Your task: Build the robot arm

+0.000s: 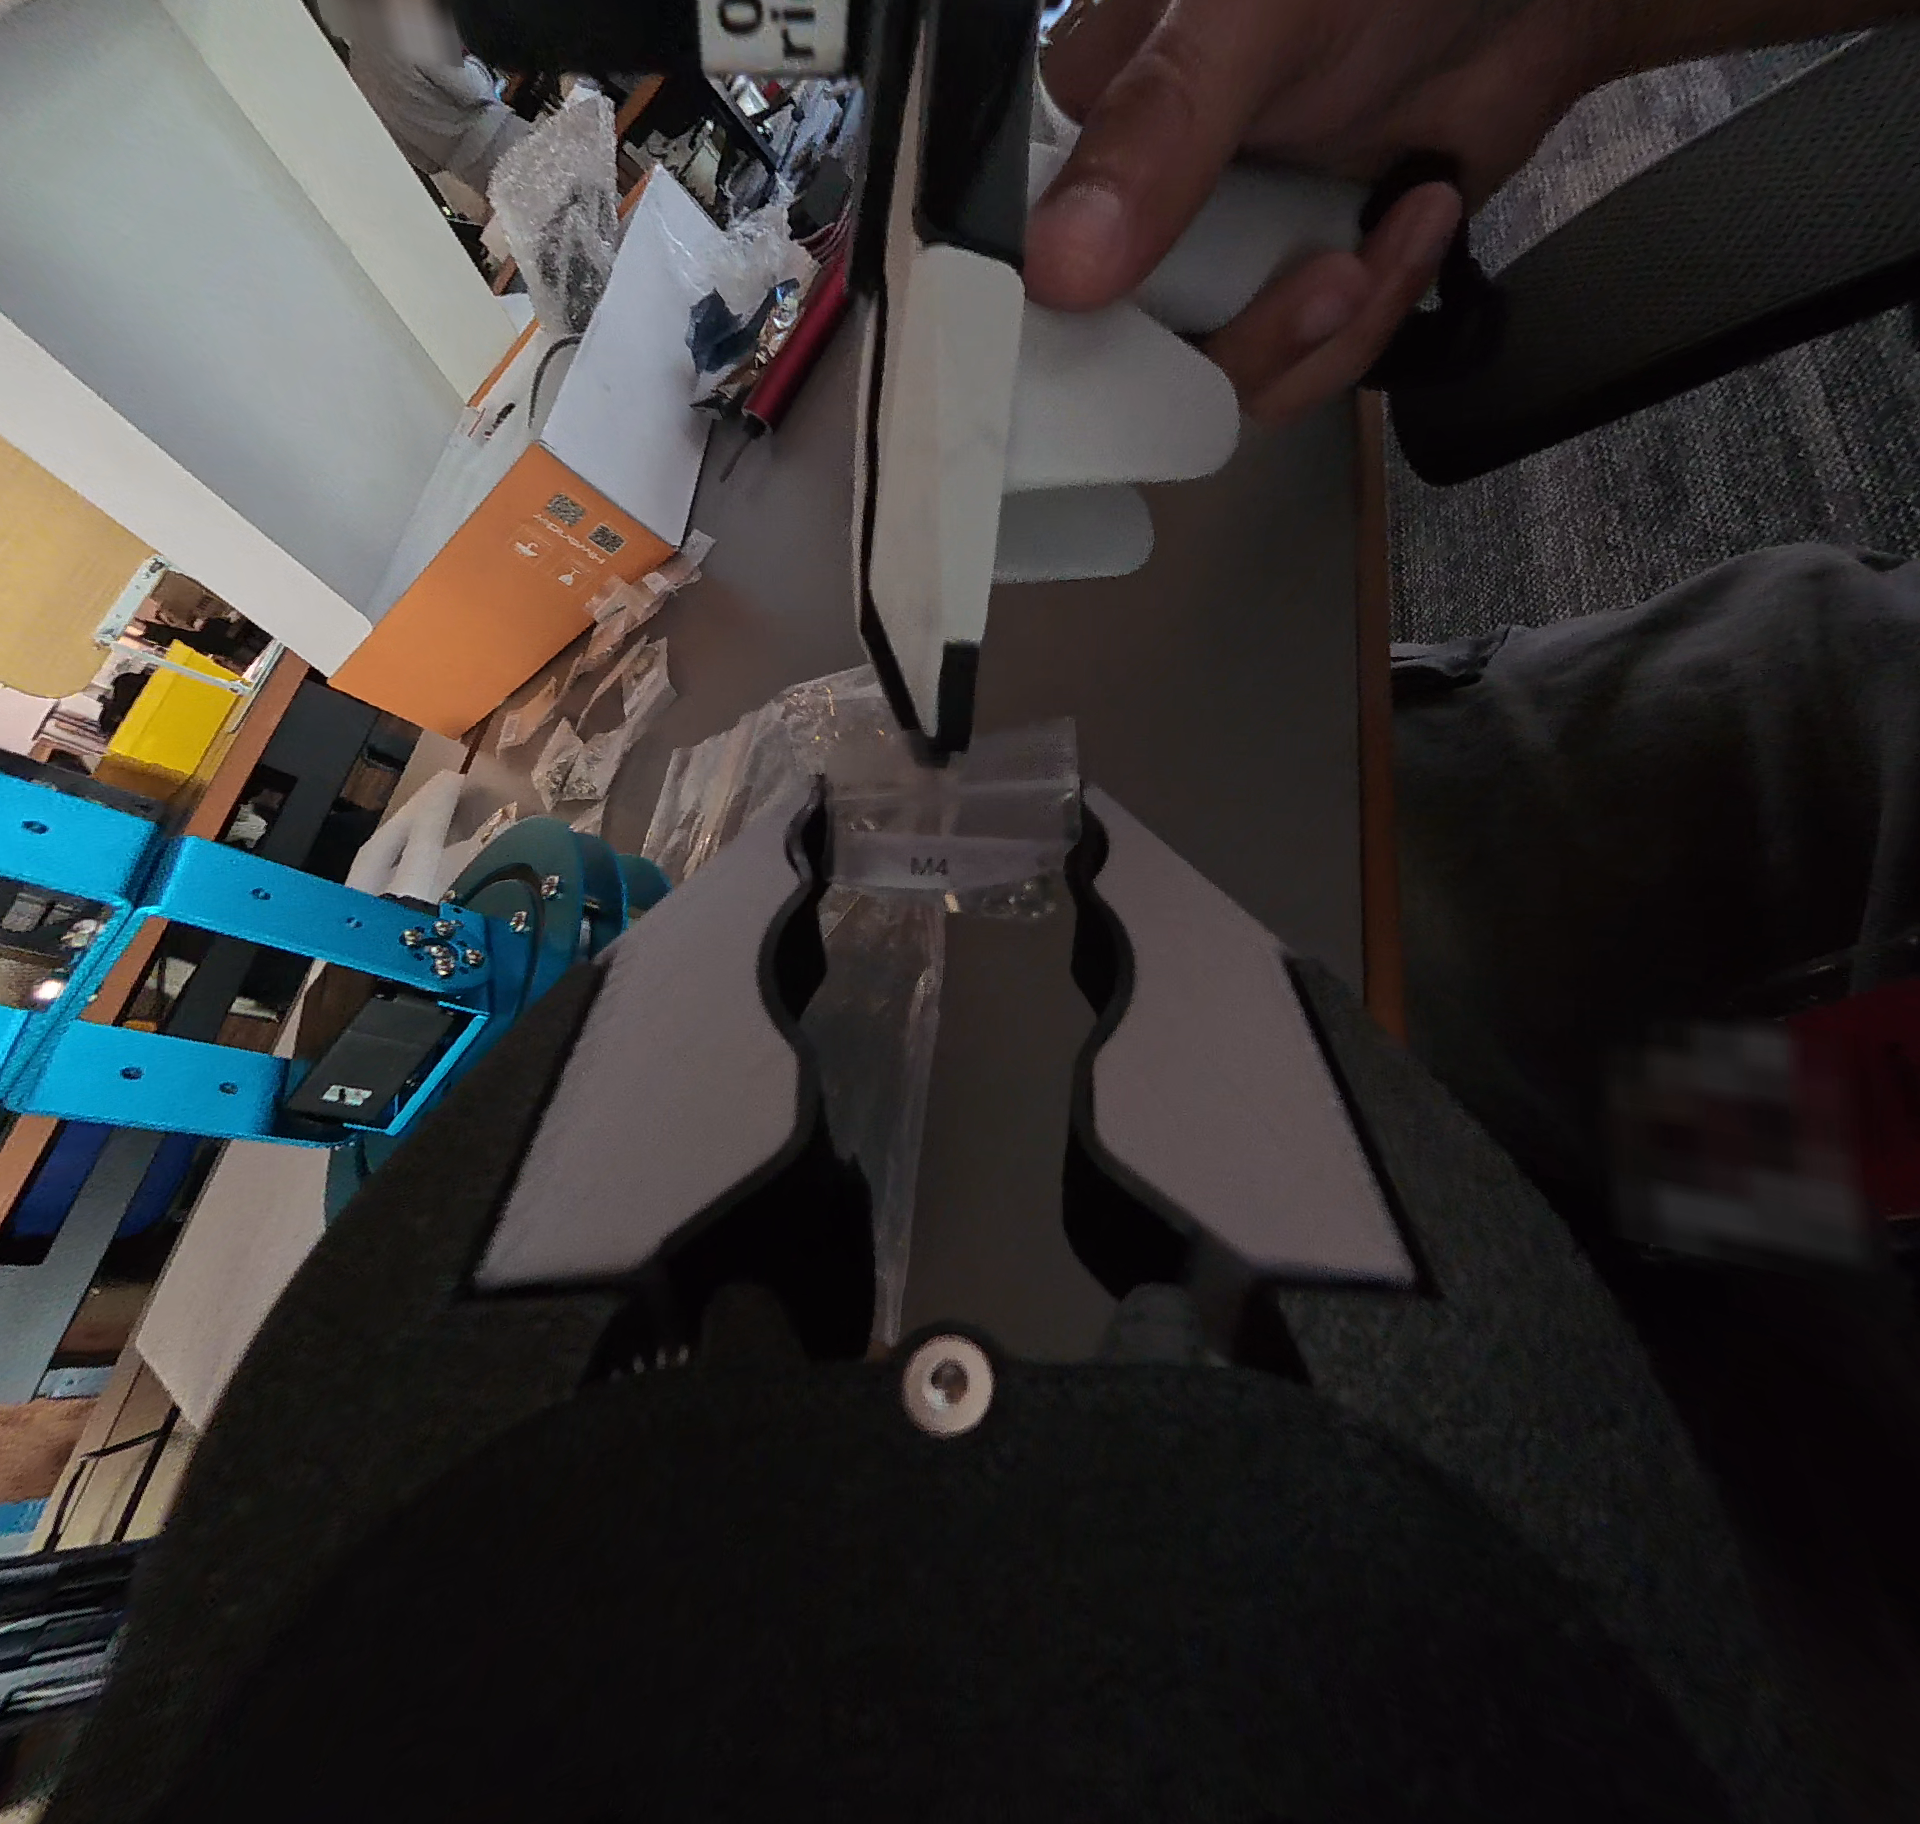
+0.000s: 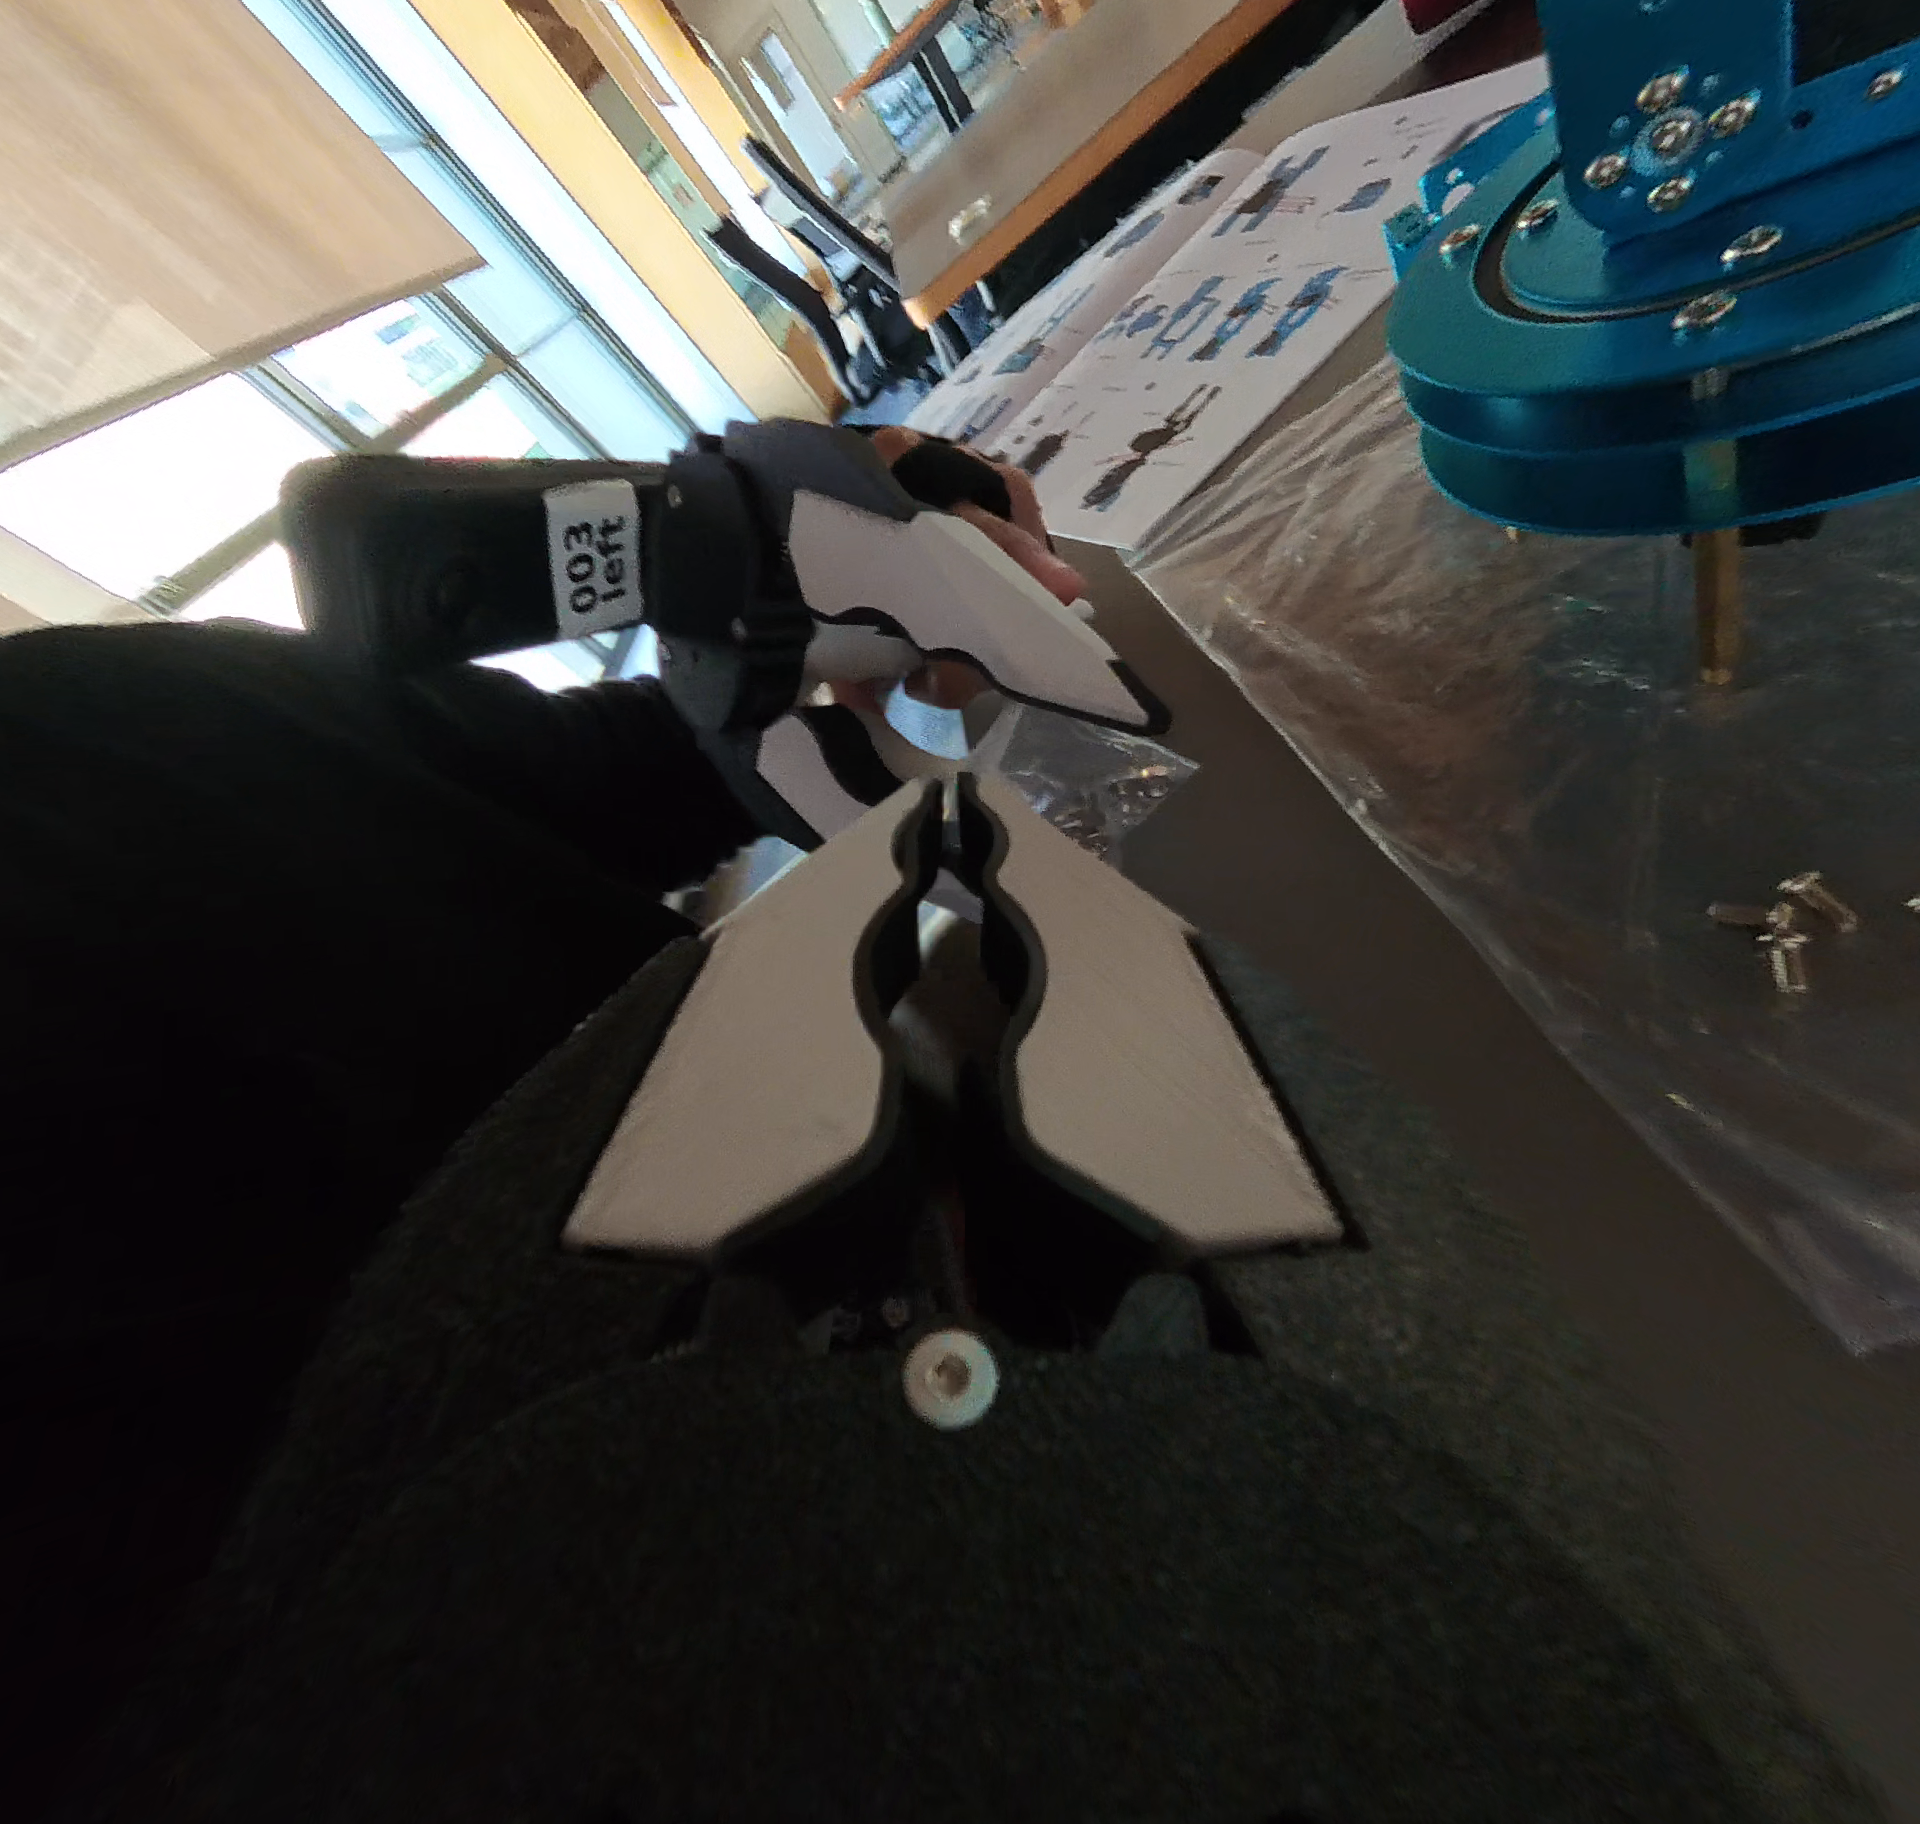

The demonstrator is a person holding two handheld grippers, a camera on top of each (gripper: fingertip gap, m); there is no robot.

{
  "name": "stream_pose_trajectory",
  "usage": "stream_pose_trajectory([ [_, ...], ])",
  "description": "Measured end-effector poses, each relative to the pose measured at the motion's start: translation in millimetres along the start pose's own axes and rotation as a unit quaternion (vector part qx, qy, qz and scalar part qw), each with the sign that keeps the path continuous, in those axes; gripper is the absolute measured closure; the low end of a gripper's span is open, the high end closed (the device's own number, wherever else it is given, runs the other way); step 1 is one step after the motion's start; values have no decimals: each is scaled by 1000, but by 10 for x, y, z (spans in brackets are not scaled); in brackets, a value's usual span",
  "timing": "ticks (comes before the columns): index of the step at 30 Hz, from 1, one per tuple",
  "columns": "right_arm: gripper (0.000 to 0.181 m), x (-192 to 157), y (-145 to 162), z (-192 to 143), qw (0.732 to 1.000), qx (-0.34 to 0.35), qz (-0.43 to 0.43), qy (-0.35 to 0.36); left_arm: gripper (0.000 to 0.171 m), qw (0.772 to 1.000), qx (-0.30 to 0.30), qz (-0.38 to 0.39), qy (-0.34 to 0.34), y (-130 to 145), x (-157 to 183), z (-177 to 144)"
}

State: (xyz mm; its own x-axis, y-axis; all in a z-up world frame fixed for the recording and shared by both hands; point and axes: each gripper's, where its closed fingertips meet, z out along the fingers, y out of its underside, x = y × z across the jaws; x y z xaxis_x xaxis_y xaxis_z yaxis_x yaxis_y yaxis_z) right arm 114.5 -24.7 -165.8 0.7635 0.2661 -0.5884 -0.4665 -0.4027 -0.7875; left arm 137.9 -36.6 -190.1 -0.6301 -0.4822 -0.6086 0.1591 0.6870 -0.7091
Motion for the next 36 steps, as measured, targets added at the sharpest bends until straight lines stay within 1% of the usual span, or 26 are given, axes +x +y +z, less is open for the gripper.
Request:
stream_pose_trajectory([
  [4,167,-124,-80,-19,995,36,54,-76,127,1000,17,-7,-8,-38,-17,-21],
  [7,169,-159,-117,-40,989,55,82,-111,128,999,41,-19,-19,-113,-63,-57],
  [11,178,-226,-173,-74,979,75,110,-156,128,997,62,-34,-20,-181,-86,-87],
  [14,179,-198,-143,-46,982,67,108,-143,128,996,74,-35,-25,-230,-100,-107],
  [20,178,-205,-150,-55,981,70,107,-145,128,996,76,-34,-27,-268,-105,-119],
  [25,179,-274,-188,-91,975,83,110,-174,128,996,73,-33,-26,-265,-89,-107],
  [32,179,-183,-177,-103,980,83,107,-144,128,996,81,-31,-29,-316,-88,-129],
  [36,176,-211,-173,-101,980,81,103,-148,128,996,79,-26,-27,-330,-74,-130],
])
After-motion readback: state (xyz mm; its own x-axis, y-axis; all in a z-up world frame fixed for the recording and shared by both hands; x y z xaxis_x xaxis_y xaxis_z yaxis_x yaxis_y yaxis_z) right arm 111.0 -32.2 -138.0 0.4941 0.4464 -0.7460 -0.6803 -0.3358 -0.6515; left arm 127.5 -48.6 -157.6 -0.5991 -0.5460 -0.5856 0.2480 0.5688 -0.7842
